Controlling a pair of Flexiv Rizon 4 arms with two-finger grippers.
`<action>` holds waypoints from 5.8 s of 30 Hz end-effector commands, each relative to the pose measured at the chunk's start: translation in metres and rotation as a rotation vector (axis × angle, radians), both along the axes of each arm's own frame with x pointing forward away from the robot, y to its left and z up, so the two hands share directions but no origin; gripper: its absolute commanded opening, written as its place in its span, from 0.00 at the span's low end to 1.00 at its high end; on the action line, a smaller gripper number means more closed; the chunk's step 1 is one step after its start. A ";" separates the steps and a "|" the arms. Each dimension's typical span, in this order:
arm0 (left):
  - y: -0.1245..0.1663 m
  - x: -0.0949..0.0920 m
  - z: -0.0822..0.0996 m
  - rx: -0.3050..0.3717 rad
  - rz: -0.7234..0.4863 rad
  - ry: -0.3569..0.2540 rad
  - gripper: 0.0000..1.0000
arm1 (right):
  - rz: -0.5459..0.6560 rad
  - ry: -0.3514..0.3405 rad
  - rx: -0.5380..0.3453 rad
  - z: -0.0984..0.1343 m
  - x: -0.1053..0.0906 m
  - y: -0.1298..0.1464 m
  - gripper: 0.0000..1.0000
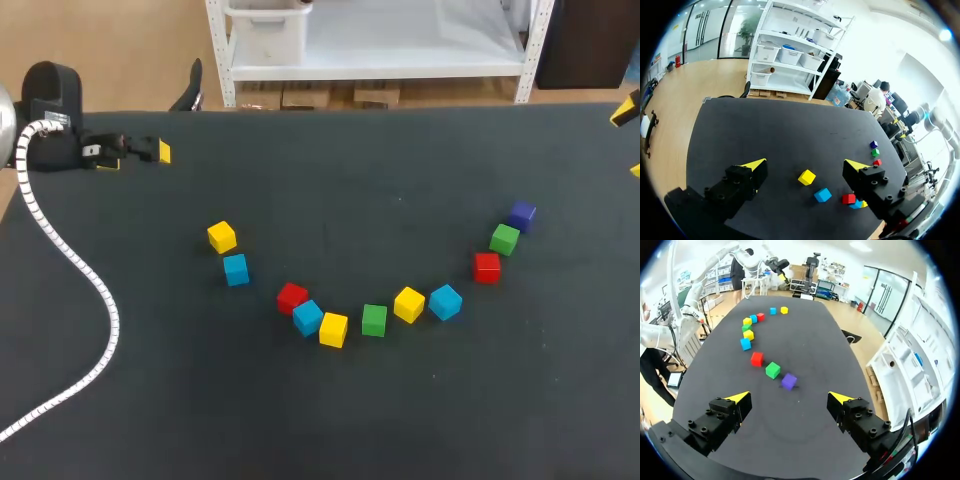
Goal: Place the blue cubes, place green cubes on the blue cubes, place the yellow cubes on the green cubes, then place the red cubes on the yellow cubes, and place purple cube on the red cubes.
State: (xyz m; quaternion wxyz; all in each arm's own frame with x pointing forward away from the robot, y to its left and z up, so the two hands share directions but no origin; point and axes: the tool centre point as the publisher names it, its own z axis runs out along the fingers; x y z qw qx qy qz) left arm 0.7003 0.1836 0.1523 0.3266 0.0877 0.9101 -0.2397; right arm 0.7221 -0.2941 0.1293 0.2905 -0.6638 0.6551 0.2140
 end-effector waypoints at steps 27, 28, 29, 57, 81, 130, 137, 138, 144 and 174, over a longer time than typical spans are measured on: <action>0.011 -0.017 -0.001 0.646 -1.252 -0.250 1.00 | -0.022 -0.025 -0.002 0.001 -0.004 0.001 1.00; 0.011 -0.017 -0.001 0.646 -1.252 -0.250 1.00 | -0.022 -0.025 -0.002 0.001 -0.004 0.001 1.00; 0.011 -0.017 -0.001 0.646 -1.252 -0.250 1.00 | -0.022 -0.025 -0.002 0.001 -0.004 0.001 1.00; -0.072 -0.078 -0.023 0.994 -2.047 -0.403 1.00 | -0.022 -0.025 -0.002 0.001 -0.004 0.001 1.00; -0.168 -0.151 -0.076 0.907 -2.610 -0.508 1.00 | -0.022 -0.025 -0.002 0.001 -0.004 0.001 1.00; -0.193 -0.135 -0.135 0.900 -2.104 -0.167 1.00 | -0.022 -0.025 -0.002 0.001 -0.004 0.001 1.00; -0.189 -0.132 -0.142 0.913 -2.090 -0.143 1.00 | -0.022 -0.025 -0.002 0.001 -0.004 0.001 1.00; -0.189 -0.132 -0.143 0.914 -2.090 -0.141 1.00 | -0.022 -0.025 -0.002 0.001 -0.004 0.001 1.00; -0.190 -0.130 -0.144 0.914 -2.071 -0.133 0.77 | -0.022 -0.025 -0.002 0.001 -0.004 0.001 1.00; -0.203 -0.094 -0.107 0.907 -1.865 -0.107 0.00 | -0.022 -0.025 -0.002 0.001 -0.004 0.001 1.00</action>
